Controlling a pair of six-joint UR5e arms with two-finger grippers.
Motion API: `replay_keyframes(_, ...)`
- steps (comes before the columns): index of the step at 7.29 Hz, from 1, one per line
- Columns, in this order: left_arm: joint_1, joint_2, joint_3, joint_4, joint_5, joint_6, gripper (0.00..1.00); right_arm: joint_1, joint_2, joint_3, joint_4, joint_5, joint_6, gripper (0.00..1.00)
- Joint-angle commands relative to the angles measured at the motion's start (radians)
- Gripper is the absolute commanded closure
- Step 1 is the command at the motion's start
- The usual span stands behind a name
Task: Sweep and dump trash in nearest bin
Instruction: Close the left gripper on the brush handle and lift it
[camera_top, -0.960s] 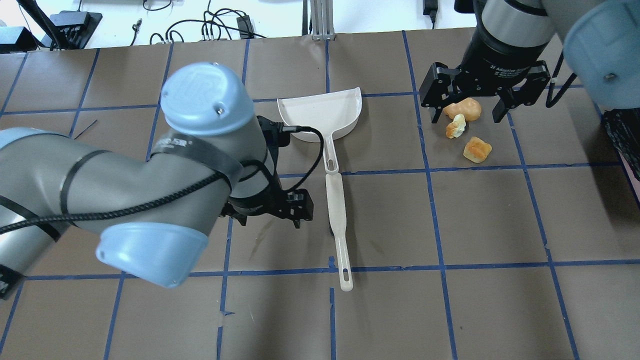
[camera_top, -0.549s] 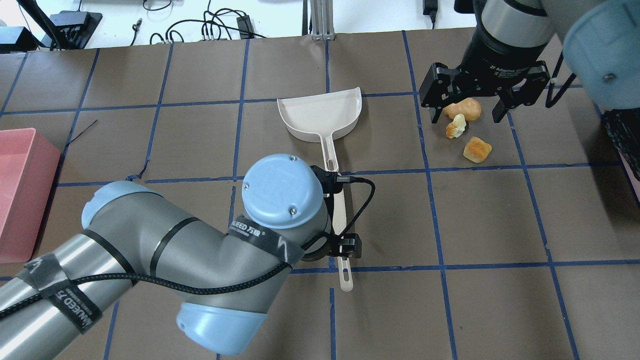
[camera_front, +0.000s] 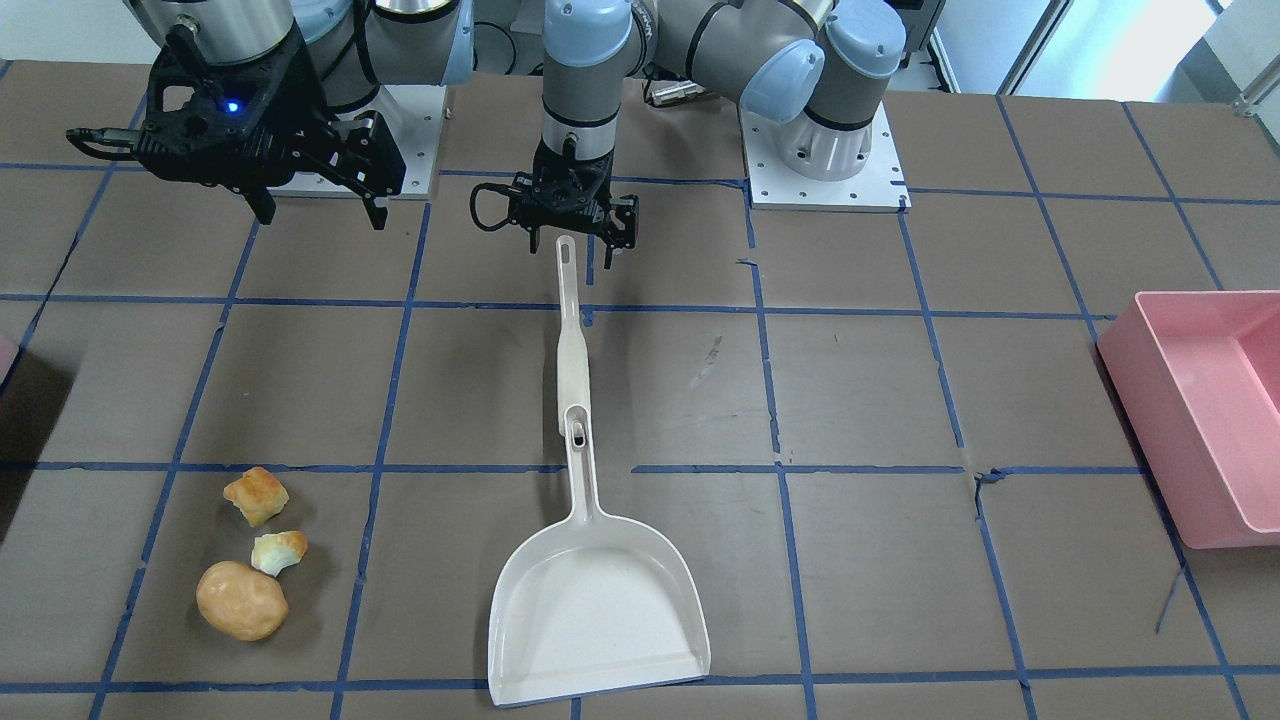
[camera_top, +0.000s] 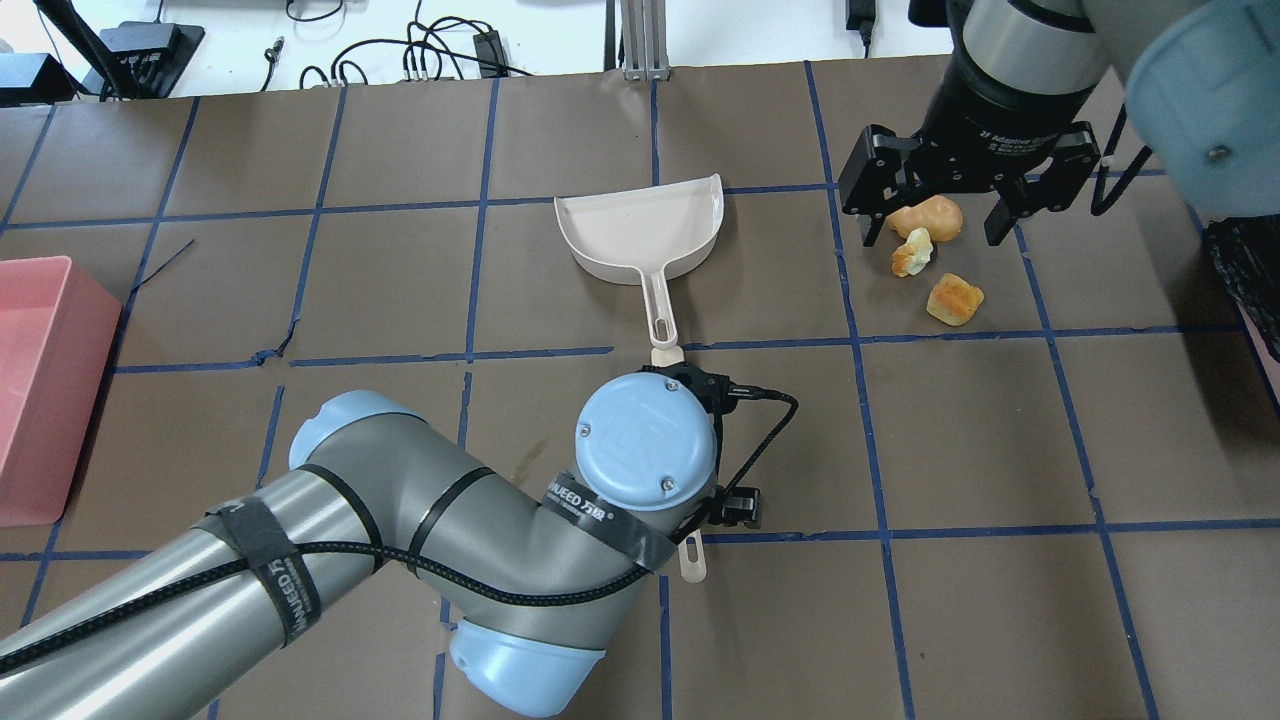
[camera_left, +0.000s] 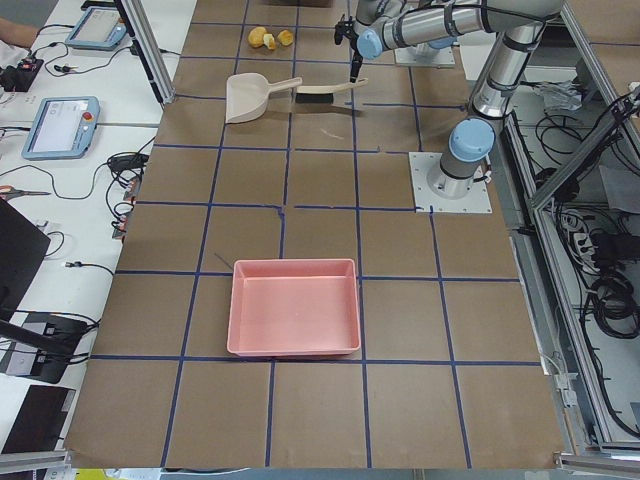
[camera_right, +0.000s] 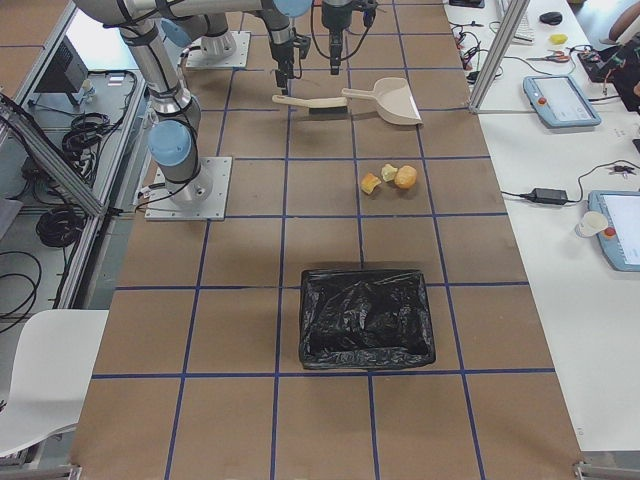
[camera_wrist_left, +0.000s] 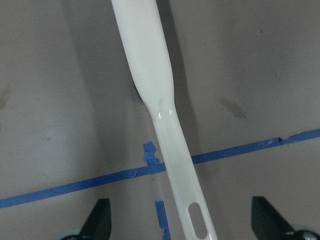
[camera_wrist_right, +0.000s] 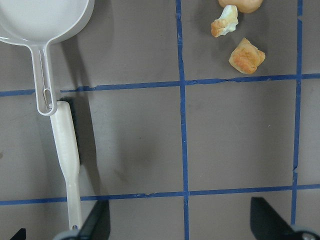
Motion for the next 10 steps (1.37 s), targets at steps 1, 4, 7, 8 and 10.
replay_keyframes(1, -0.031, -0.041, -0.007, 0.037, 0.064, 0.006, 0.01, 0.000, -0.001, 0.001, 0.000, 0.000, 0.000, 0.00)
replay_keyframes(4, -0.043, -0.071, -0.010, 0.039, 0.063, 0.006, 0.05, 0.000, -0.001, 0.001, 0.000, 0.000, 0.000, 0.00)
replay_keyframes(7, -0.043, -0.092, -0.005, 0.039, 0.060, -0.017, 0.30, 0.000, 0.000, -0.001, -0.007, 0.000, 0.000, 0.00)
replay_keyframes(8, -0.049, -0.100, -0.007, 0.039, 0.060, -0.046, 0.31, 0.000, 0.002, -0.001, -0.005, 0.000, 0.000, 0.00)
replay_keyframes(10, -0.049, -0.098, -0.005, 0.040, 0.060, -0.048, 0.34, 0.000, 0.002, 0.001, -0.005, 0.000, 0.000, 0.00)
